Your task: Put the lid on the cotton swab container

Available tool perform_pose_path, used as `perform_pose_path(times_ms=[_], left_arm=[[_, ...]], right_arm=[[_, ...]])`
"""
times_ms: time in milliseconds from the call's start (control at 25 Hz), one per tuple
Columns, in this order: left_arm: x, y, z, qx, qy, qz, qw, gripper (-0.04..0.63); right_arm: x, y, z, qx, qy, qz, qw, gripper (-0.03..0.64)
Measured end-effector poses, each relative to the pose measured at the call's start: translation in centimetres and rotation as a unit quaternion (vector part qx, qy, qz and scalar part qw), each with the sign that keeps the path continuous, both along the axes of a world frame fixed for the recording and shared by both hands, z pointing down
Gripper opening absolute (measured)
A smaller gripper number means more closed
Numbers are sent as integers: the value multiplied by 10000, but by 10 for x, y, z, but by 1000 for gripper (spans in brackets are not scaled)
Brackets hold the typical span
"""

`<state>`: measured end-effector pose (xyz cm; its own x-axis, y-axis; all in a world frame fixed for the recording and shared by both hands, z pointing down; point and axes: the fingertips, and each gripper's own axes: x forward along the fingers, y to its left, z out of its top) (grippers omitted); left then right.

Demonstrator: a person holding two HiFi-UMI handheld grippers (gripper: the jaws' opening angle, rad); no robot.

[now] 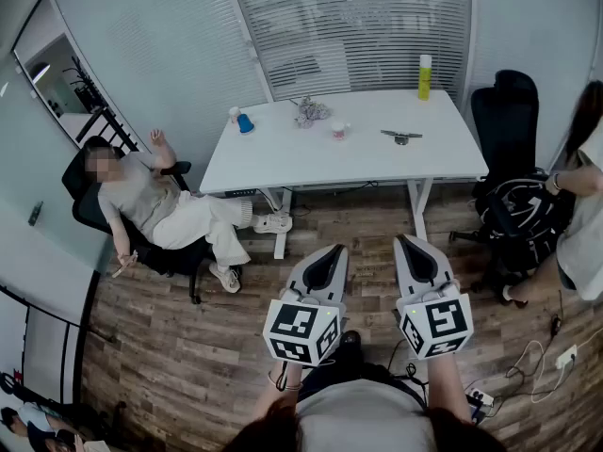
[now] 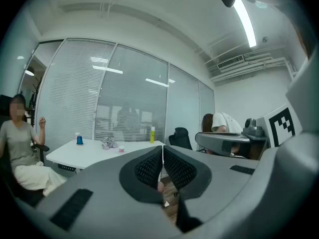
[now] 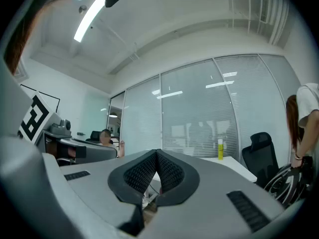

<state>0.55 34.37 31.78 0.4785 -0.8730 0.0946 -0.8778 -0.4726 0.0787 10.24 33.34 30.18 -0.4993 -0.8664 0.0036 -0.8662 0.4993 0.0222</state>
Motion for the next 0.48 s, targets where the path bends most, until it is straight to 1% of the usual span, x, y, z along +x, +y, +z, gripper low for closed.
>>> perform_pose_path(times_ms=[160,360,480], left_arm=[[-4,-11,3,14,15,32,10000,25],[-12,-41,5,19,67,79,9999,25],[-17,-58,6,45,80,87,9999,25]], right_arm=[[-11,-7,-3,118,-170,-151,9997,21],[-19,-34,1,1,-204,-70,9998,21],[-20,-50,2,-91,-308,9,9995,22]])
